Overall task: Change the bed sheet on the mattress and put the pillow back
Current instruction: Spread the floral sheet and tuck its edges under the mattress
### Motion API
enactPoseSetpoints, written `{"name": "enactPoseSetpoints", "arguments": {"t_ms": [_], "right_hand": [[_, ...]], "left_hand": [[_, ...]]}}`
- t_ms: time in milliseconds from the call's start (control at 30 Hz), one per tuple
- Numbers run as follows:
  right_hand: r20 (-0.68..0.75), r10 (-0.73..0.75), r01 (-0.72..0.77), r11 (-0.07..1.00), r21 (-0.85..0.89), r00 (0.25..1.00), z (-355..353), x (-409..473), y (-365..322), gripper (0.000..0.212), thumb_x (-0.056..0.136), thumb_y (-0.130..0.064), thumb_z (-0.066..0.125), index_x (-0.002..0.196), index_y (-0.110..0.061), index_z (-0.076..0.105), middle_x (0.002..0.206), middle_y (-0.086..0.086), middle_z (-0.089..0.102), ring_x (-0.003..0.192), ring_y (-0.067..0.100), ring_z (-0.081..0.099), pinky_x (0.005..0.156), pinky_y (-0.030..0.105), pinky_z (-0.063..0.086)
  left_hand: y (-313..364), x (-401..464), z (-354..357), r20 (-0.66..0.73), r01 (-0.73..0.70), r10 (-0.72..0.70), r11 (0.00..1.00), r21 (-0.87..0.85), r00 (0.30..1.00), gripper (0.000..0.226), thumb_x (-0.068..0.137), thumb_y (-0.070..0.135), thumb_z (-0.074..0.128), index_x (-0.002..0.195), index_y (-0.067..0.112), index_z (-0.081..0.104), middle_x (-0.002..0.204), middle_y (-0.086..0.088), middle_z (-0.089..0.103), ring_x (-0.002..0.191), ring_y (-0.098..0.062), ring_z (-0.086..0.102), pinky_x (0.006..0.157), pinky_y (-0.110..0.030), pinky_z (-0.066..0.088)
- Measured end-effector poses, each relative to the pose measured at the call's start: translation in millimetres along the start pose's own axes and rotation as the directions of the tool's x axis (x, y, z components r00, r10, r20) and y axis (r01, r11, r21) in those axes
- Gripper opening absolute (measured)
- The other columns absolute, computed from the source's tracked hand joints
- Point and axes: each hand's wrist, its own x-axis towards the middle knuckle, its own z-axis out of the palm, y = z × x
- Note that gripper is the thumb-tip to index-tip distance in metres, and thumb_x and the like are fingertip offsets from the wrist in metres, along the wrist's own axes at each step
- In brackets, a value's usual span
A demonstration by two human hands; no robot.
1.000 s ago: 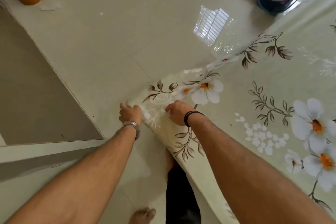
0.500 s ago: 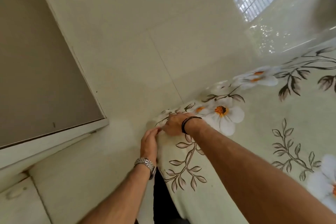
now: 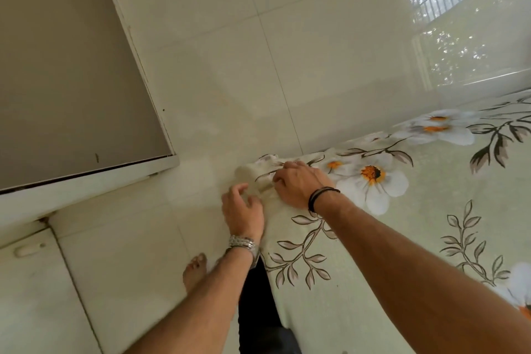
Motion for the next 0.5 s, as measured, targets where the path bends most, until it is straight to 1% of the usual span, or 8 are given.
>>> {"name": "enactPoseSetpoints", "arguments": {"t_ms": [33, 100, 133, 200, 267, 333, 433, 500], "right_hand": [[-0.047, 0.006, -0.006, 1.0, 0.01, 0.999, 1.7, -0.4, 1.0, 0.042, 0.099, -0.038, 0.035, 0.128, -0.032, 0.064, 0.133, -0.005, 0.058, 0.125, 0.022, 0.05, 0.101, 0.04, 0.046], [-0.116, 0.018, -0.014, 0.999, 0.04, 0.993, 4.3, -0.4, 1.3, 0.039, 0.095, -0.035, 0.041, 0.127, -0.033, 0.064, 0.134, -0.007, 0.057, 0.124, 0.02, 0.049, 0.099, 0.038, 0.046], [-0.139, 0.022, -0.015, 0.999, 0.051, 0.99, 4.3, 0.9, 0.8, 0.038, 0.094, -0.034, 0.043, 0.125, -0.033, 0.064, 0.134, -0.007, 0.057, 0.122, 0.019, 0.049, 0.098, 0.038, 0.046], [-0.162, 0.021, -0.012, 0.998, 0.054, 0.987, 4.2, 2.7, -0.3, 0.035, 0.094, -0.035, 0.044, 0.122, -0.034, 0.065, 0.13, -0.008, 0.059, 0.119, 0.018, 0.05, 0.094, 0.037, 0.046], [-0.177, 0.009, -0.001, 0.999, 0.044, 0.984, 4.3, 3.5, -1.2, 0.033, 0.095, -0.037, 0.043, 0.118, -0.034, 0.066, 0.125, -0.01, 0.061, 0.114, 0.017, 0.051, 0.091, 0.035, 0.046], [-0.174, -0.02, 0.027, 0.999, 0.035, 0.985, 2.3, 3.8, 0.0, 0.033, 0.095, -0.038, 0.043, 0.116, -0.036, 0.068, 0.123, -0.013, 0.062, 0.113, 0.015, 0.051, 0.09, 0.034, 0.046], [-0.145, -0.072, 0.076, 0.997, 0.023, 0.987, 1.0, 3.2, 1.0, 0.033, 0.096, -0.038, 0.044, 0.118, -0.037, 0.068, 0.126, -0.015, 0.062, 0.116, 0.014, 0.05, 0.091, 0.033, 0.047], [-0.167, -0.104, 0.108, 0.994, 0.018, 0.98, 3.1, 3.4, 2.4, 0.034, 0.096, -0.037, 0.043, 0.119, -0.036, 0.068, 0.128, -0.017, 0.061, 0.118, 0.012, 0.049, 0.091, 0.035, 0.049]], "left_hand": [[2.4, -4.0, 0.5, -0.108, -0.075, 0.087, 0.991, 0.111, 0.99, 0.023, 0.092, 0.017, 0.059, 0.115, 0.021, 0.059, 0.122, 0.003, 0.052, 0.105, -0.017, 0.047, 0.093, -0.039, 0.044], [4.5, -18.3, 0.2, -0.206, -0.11, 0.131, 0.988, 0.109, 0.97, 0.024, 0.092, 0.022, 0.058, 0.116, 0.02, 0.056, 0.12, 0.003, 0.05, 0.101, -0.018, 0.047, 0.09, -0.042, 0.047], [0.9, -24.5, 2.7, -0.163, -0.082, 0.091, 0.995, 0.059, 0.982, 0.025, 0.093, 0.027, 0.054, 0.117, 0.021, 0.056, 0.12, 0.002, 0.051, 0.1, -0.019, 0.052, 0.088, -0.044, 0.051], [-8.0, -40.0, 9.0, 0.033, -0.006, 0.008, 0.999, -0.053, 0.999, 0.035, 0.101, 0.035, 0.044, 0.132, 0.024, 0.054, 0.128, 0.005, 0.052, 0.105, -0.018, 0.058, 0.093, -0.042, 0.053], [-11.8, -48.4, 12.8, 0.188, 0.011, 0.02, 0.986, -0.165, 0.982, 0.044, 0.106, 0.042, 0.034, 0.148, 0.03, 0.046, 0.138, 0.017, 0.045, 0.121, -0.007, 0.05, 0.106, -0.032, 0.041], [-2.0, -42.3, 8.5, 0.273, 0.086, -0.018, 0.967, -0.241, 0.962, 0.047, 0.102, 0.055, 0.029, 0.139, 0.037, 0.054, 0.136, 0.018, 0.055, 0.121, -0.007, 0.054, 0.108, -0.036, 0.043], [9.4, -21.4, -1.6, 0.384, 0.366, -0.243, 0.883, -0.292, 0.891, 0.042, 0.101, 0.052, 0.036, 0.103, 0.028, 0.07, 0.1, 0.003, 0.073, 0.094, -0.017, 0.067, 0.08, -0.036, 0.055], [7.5, -9.9, -5.5, 0.391, 0.378, -0.268, 0.894, -0.24, 0.881, 0.043, 0.089, 0.056, 0.045, 0.096, 0.025, 0.074, 0.097, 0.0, 0.075, 0.093, -0.021, 0.07, 0.085, -0.044, 0.058]]}}
